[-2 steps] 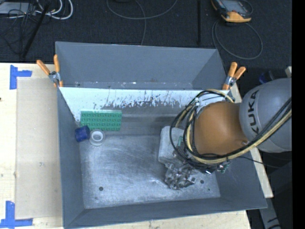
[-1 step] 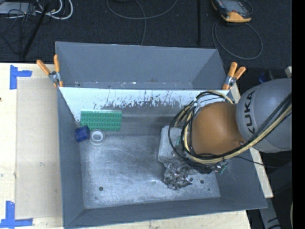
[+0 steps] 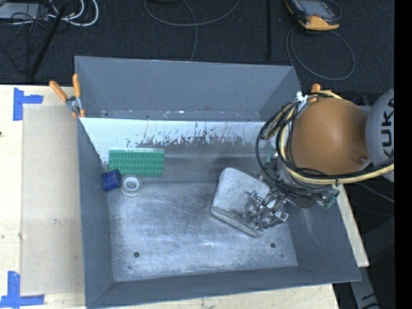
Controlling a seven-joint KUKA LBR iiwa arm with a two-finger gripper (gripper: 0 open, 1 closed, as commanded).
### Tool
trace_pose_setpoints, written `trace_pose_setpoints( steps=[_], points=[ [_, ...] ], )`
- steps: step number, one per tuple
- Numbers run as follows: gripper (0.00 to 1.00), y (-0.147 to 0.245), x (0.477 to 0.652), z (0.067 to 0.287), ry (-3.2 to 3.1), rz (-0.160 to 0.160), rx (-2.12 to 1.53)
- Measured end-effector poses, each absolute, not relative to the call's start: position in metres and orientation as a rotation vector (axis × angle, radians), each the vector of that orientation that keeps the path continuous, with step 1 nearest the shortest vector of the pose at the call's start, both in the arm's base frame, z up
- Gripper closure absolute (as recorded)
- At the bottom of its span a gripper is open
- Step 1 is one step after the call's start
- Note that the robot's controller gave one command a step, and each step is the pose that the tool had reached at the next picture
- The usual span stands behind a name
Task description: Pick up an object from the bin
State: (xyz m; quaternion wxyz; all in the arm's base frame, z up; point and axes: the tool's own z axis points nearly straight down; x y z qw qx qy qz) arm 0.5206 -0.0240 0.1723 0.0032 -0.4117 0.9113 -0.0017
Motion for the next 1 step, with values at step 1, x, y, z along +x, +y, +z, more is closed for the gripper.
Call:
trace_pose_setpoints(
  steps=[1],
  points=[
    [1.00, -0.0170, 0.5126, 0.2155, 2.821, -0.001, -1.374]
  ],
)
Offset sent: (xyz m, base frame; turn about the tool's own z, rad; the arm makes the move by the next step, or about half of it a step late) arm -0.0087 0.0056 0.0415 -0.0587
